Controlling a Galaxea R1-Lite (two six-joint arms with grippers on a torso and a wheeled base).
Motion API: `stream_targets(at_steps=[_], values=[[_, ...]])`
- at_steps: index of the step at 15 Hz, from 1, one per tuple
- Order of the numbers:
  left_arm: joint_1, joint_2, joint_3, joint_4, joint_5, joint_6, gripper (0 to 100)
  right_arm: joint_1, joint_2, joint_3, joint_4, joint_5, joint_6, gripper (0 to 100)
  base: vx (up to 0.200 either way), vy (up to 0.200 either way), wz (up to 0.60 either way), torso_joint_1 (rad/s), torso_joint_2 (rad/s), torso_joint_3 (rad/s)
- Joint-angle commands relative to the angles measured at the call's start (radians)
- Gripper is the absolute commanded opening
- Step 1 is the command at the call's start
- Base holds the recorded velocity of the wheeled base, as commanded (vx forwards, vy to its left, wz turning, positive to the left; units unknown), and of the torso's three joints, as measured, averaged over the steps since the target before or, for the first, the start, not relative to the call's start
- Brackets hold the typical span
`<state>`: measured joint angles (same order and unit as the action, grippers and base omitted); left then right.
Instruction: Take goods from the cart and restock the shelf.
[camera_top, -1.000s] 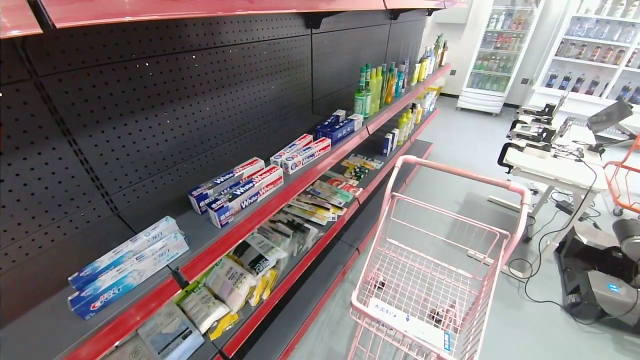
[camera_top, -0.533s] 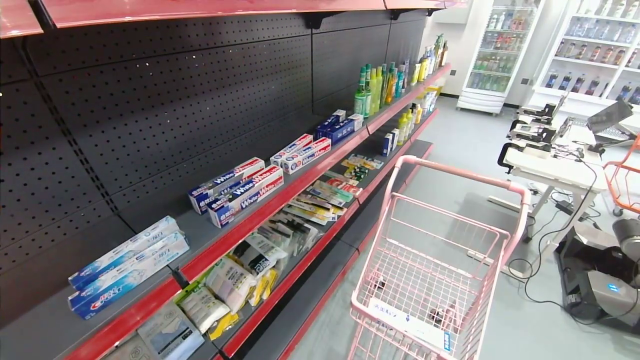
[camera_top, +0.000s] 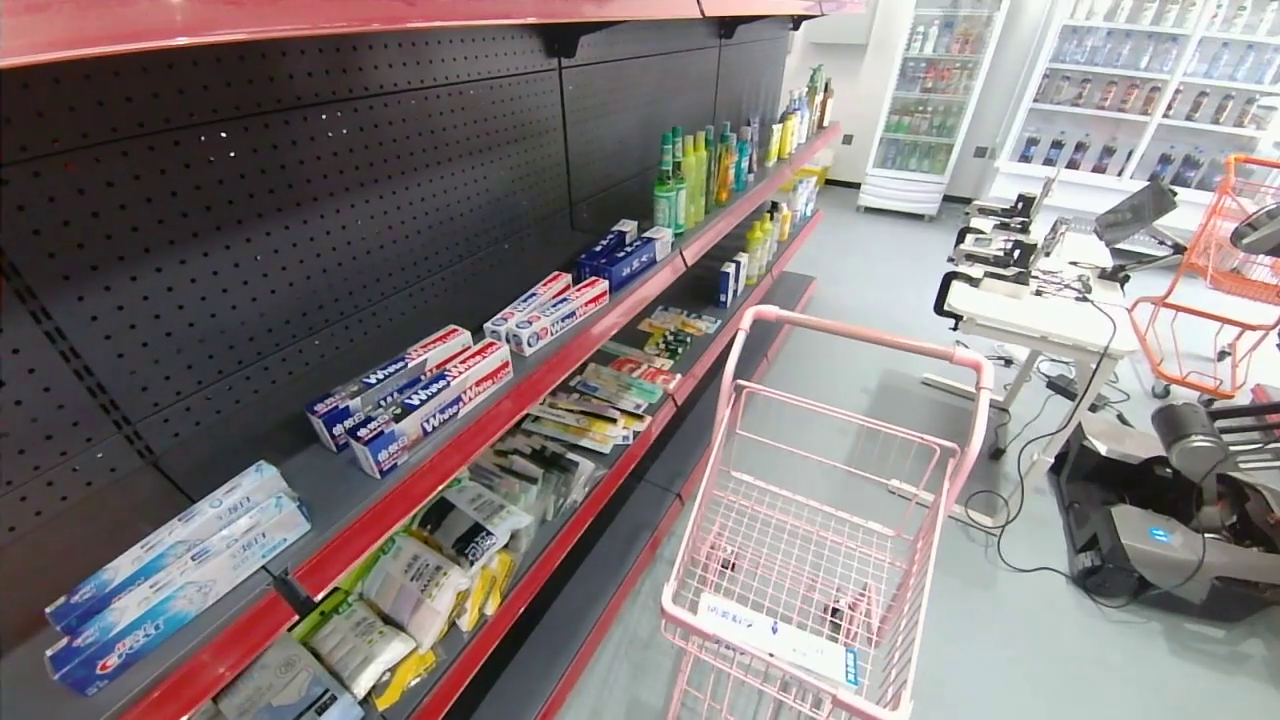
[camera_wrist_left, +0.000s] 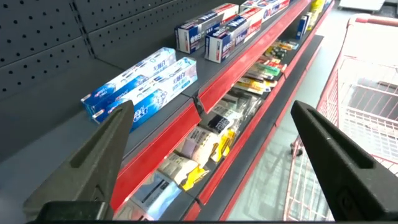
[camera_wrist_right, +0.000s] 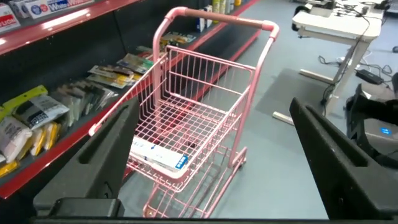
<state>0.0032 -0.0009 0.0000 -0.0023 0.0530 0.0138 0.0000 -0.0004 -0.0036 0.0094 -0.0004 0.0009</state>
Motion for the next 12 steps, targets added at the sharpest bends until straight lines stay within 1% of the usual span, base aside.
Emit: stream_targets(at_steps=[1, 3, 4, 5, 6, 7, 8, 10, 11, 12], values=[[0.000, 0.001, 0.000, -0.001, 0.001, 0.000, 100, 0.000, 0.002, 0.001, 0.000, 0.007, -0.001, 100, 0.000, 0.000, 0.00, 0.000, 0.00, 0.000], [0.000, 0.001, 0.000, -0.001, 0.002, -0.003, 100, 0.000, 0.056, -0.009, 0.000, 0.007, 0.011, 100, 0.000, 0.000, 0.00, 0.000, 0.00, 0.000], [0.000, 0.001, 0.000, 0.001, 0.002, -0.005, 100, 0.005, 0.258, -0.194, -0.002, -0.006, 0.034, 100, 0.000, 0.000, 0.00, 0.000, 0.00, 0.000], [0.000, 0.001, 0.000, -0.001, 0.002, -0.005, 100, -0.017, 0.562, -0.487, 0.000, -0.030, 0.182, 100, 0.000, 0.000, 0.00, 0.000, 0.00, 0.000], [0.000, 0.001, 0.000, -0.001, 0.002, -0.005, 100, -0.025, 0.758, -0.707, 0.017, -0.020, 0.252, 100, 0.000, 0.000, 0.00, 0.000, 0.00, 0.000], [0.000, 0.001, 0.000, 0.001, 0.002, -0.005, 100, -0.025, 0.938, -0.789, 0.049, 0.011, 0.126, 100, 0.000, 0.000, 0.00, 0.000, 0.00, 0.000], [0.000, 0.001, 0.000, 0.001, 0.002, -0.005, 100, -0.023, 1.021, -0.780, 0.086, 0.034, -0.015, 100, 0.000, 0.000, 0.00, 0.000, 0.00, 0.000], [0.000, 0.001, 0.000, -0.001, 0.002, -0.005, 100, 0.011, 1.209, -0.700, 0.096, 0.204, -0.071, 100, 0.000, 0.000, 0.00, 0.000, 0.00, 0.000], [0.000, 0.001, 0.000, 0.001, 0.002, -0.005, 100, 0.020, 1.300, -0.697, 0.096, 0.227, -0.119, 100, 0.000, 0.000, 0.00, 0.000, 0.00, 0.000], [0.000, 0.001, 0.000, -0.001, 0.002, -0.005, 100, 0.021, 1.384, -0.716, 0.096, 0.231, -0.200, 100, 0.000, 0.000, 0.00, 0.000, 0.00, 0.000]])
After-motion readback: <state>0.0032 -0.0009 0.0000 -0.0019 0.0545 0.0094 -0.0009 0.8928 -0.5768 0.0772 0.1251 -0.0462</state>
